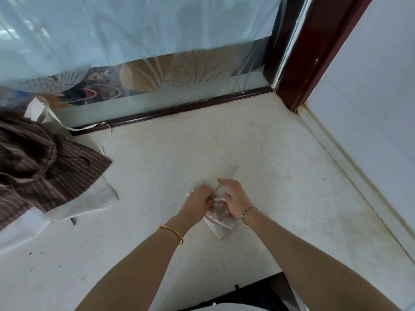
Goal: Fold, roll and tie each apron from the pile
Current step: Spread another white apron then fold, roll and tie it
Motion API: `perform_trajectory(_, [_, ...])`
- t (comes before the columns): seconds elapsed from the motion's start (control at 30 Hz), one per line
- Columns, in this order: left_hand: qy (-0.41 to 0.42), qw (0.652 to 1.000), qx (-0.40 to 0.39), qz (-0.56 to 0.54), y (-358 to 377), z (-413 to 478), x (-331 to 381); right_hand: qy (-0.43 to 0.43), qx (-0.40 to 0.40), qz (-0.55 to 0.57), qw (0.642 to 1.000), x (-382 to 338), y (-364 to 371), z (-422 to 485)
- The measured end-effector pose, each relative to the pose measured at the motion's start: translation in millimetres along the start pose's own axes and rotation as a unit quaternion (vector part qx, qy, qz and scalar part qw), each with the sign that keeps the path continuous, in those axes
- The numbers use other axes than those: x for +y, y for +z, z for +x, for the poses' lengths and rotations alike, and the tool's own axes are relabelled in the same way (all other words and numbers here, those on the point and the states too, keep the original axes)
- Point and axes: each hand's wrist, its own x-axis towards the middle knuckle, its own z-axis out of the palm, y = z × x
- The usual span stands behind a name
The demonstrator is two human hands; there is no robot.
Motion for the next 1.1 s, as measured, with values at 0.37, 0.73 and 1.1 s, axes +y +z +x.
perform_trajectory(0.37, [-0.067,0.994,0.019,-0.084,-1,-3,2,-0.012,0.034,-0.164,0.986,-11,2,7])
perform_trajectory(0.73, [-0.212,0.939,0.003,-0.269,-5,6,8,0.020,-0.032,-0.127,0.991,-19,-7,-16])
perform_trajectory(1.1, [-0.087,0.989,-0.038,-0.115,1,4,16,-0.021,0.034,0.027,0.999,-19,-12,-4])
